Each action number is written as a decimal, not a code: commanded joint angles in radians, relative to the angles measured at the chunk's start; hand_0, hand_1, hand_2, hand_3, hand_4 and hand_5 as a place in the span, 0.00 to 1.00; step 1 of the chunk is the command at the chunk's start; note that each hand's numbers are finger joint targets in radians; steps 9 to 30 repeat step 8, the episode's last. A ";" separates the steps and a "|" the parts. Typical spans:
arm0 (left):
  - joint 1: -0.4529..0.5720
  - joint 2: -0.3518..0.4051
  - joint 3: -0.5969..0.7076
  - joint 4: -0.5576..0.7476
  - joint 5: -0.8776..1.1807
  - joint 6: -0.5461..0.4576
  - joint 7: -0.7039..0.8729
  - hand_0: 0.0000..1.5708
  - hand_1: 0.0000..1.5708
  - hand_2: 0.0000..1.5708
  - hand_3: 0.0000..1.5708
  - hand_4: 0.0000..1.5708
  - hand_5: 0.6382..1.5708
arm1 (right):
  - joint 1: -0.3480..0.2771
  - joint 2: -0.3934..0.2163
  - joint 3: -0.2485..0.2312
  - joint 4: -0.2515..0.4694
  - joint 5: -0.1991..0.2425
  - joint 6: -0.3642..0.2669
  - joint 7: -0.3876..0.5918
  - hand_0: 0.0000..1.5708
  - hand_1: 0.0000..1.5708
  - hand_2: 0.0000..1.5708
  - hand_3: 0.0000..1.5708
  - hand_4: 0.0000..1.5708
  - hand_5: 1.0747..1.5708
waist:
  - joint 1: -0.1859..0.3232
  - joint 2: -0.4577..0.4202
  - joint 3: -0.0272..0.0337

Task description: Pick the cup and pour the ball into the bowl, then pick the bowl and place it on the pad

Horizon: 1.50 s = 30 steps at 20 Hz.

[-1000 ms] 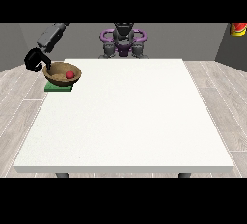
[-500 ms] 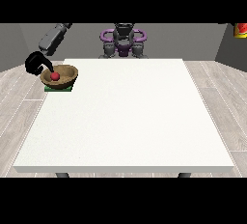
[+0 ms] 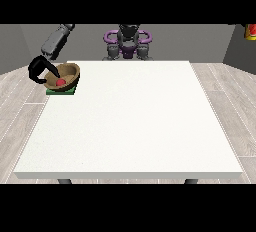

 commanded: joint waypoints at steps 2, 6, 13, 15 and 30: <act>0.001 -0.042 -0.024 -0.057 0.005 0.034 0.003 0.00 0.00 0.00 0.00 0.77 1.00 | -0.027 -0.008 0.031 0.040 0.033 0.017 0.009 0.00 0.00 0.00 0.00 0.00 0.67 | 0.031 0.003 0.0020; 0.013 -0.104 -0.071 -0.092 -0.008 0.099 0.077 0.00 0.00 0.00 0.00 0.76 1.00 | -0.011 -0.035 0.076 0.039 0.063 0.076 0.085 0.00 0.00 0.00 0.00 0.00 0.66 | -0.019 -0.123 0.0015; 0.088 -0.154 -0.100 -0.045 -0.064 0.111 0.041 0.00 0.00 0.00 0.00 0.76 1.00 | -0.039 -0.069 0.103 -0.006 0.070 0.116 0.197 0.00 0.00 0.00 0.00 0.13 0.61 | -0.039 -0.242 -0.0008; 0.088 -0.154 -0.100 -0.045 -0.064 0.111 0.041 0.00 0.00 0.00 0.00 0.76 1.00 | -0.039 -0.069 0.103 -0.006 0.070 0.116 0.197 0.00 0.00 0.00 0.00 0.13 0.61 | -0.039 -0.242 -0.0008; 0.088 -0.154 -0.100 -0.045 -0.064 0.111 0.041 0.00 0.00 0.00 0.00 0.76 1.00 | -0.039 -0.069 0.103 -0.006 0.070 0.116 0.197 0.00 0.00 0.00 0.00 0.13 0.61 | -0.039 -0.242 -0.0008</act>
